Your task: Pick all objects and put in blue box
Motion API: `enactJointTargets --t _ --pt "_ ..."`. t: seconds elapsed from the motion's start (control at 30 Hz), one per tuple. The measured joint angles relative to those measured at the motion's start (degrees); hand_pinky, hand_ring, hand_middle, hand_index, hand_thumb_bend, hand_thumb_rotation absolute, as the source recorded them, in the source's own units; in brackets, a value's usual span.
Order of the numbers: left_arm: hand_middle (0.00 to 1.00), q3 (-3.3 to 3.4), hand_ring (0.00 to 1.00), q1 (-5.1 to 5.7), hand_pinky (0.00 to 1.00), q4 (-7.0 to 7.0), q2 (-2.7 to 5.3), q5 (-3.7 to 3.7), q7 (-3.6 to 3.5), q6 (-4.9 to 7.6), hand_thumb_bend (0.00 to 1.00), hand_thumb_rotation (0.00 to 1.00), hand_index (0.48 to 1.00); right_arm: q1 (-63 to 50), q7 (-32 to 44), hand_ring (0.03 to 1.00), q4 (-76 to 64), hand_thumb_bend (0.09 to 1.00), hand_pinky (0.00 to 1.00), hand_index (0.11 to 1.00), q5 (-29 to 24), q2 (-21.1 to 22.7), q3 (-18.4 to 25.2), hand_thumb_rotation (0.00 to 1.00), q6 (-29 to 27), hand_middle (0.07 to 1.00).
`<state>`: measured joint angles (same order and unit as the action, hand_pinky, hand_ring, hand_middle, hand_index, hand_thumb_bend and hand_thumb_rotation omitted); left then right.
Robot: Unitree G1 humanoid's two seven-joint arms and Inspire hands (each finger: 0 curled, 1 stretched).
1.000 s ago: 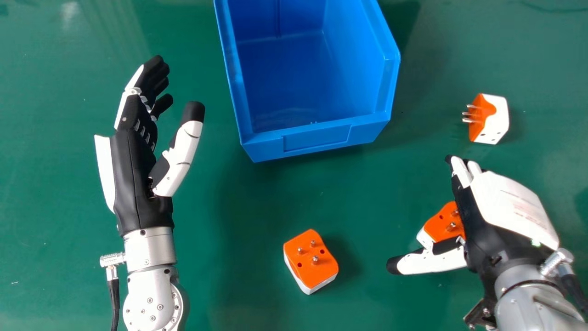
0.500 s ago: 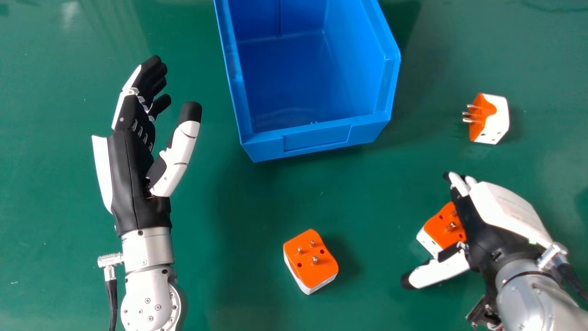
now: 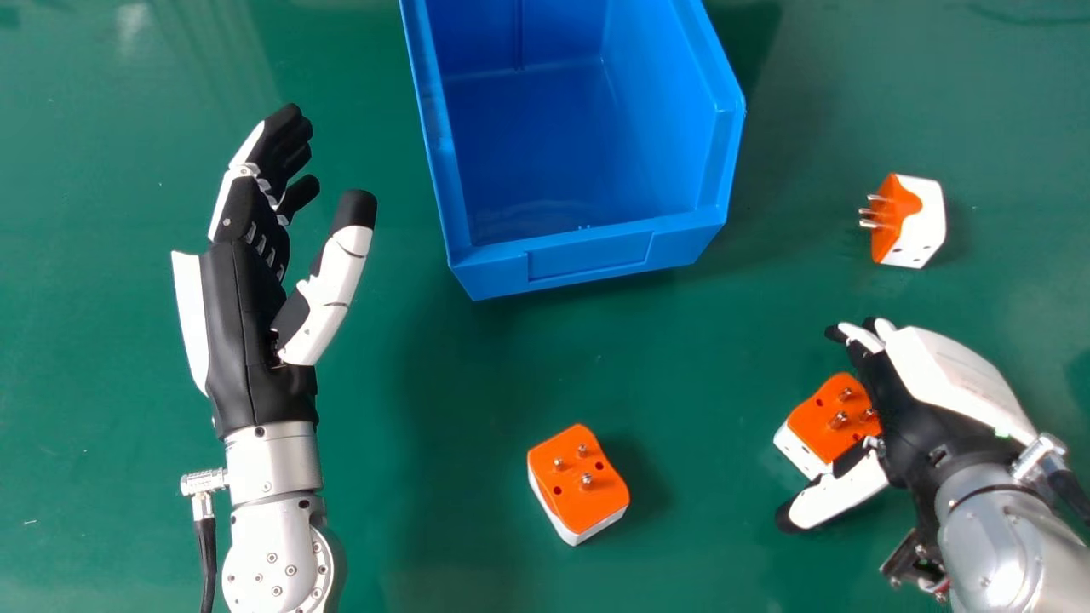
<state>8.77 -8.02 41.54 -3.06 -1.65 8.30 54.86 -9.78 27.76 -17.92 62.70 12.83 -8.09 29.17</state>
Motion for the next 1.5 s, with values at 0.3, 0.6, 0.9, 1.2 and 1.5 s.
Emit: enactJointTargets --t 0.3,0.6,0.9,1.2,1.5 --pt "0.85 -0.01 0.86 -0.01 0.83 -0.01 -0.01 -0.54 0.46 -0.01 0.69 0.51 0.814 2.48 -2.76 0.953 3.92 0.926 0.53 0.911 -1.51 1.97 -1.96 0.14 0.09 0.996" --pt "0.85 -0.03 0.86 -0.06 0.83 -0.05 -0.01 -0.49 0.55 -0.06 0.68 0.51 0.812 4.1 -5.99 0.921 6.4 0.955 0.49 0.884 -1.08 2.2 -5.28 0.14 2.17 0.976" --pt "0.85 -0.12 0.86 -0.08 0.83 -0.42 0.01 -0.51 0.55 -0.1 0.69 0.51 0.812 5.3 -12.41 0.573 9.3 0.689 0.25 0.797 -1.35 0.29 -7.44 0.04 4.22 0.717" --pt "0.85 -0.11 0.86 0.07 0.83 -1.12 0.05 -0.48 0.46 -0.13 0.68 0.51 0.813 5.54 -15.57 0.462 9.3 0.586 0.19 0.651 -5.81 0.83 -5.33 0.02 4.09 0.594" --pt "0.85 -0.13 0.86 0.07 0.83 -1.35 0.06 -0.55 0.59 -0.46 0.68 0.5 0.813 4.02 -17.69 0.41 8.49 0.538 0.21 0.575 -9.76 1.94 -4.65 0.01 1.49 0.536"
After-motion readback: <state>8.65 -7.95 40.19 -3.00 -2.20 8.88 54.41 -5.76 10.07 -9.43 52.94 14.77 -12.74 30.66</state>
